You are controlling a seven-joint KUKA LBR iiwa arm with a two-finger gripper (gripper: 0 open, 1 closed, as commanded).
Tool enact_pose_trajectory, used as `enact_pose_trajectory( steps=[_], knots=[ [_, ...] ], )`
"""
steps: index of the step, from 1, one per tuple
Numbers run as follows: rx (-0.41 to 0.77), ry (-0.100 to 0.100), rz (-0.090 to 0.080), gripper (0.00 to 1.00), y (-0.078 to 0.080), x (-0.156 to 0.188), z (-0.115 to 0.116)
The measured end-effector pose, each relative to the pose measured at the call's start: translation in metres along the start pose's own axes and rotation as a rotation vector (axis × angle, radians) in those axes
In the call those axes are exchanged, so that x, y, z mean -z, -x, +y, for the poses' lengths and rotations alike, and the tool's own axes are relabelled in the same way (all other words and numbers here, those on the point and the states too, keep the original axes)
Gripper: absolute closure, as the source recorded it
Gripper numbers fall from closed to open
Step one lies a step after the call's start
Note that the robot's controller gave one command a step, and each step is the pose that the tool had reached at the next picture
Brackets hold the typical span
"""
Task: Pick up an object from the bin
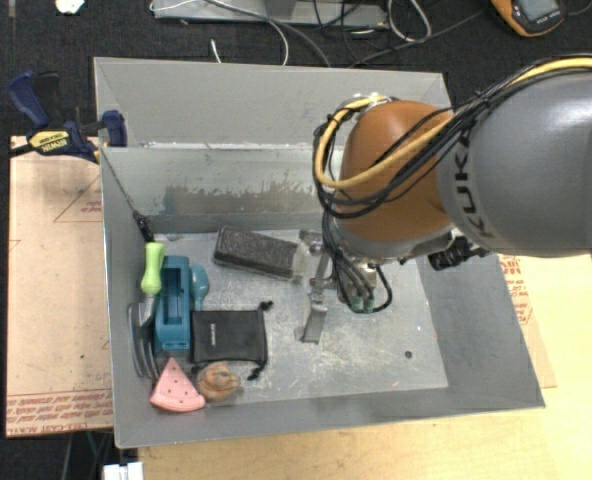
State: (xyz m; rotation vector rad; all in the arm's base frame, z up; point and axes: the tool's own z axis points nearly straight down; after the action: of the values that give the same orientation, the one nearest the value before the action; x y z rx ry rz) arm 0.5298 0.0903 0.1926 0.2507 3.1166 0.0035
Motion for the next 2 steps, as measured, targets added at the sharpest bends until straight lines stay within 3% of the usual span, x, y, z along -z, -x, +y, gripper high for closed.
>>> enact_pose_trajectory(
  steps=[1, 2],
  knots=[
    [0.109, 0.002, 0.012, 0.00, -0.006, -0.027, 0.021],
    [-0.057, 0.003, 0.004, 0.00, 0.027, -0.088, 0.077]
  ],
)
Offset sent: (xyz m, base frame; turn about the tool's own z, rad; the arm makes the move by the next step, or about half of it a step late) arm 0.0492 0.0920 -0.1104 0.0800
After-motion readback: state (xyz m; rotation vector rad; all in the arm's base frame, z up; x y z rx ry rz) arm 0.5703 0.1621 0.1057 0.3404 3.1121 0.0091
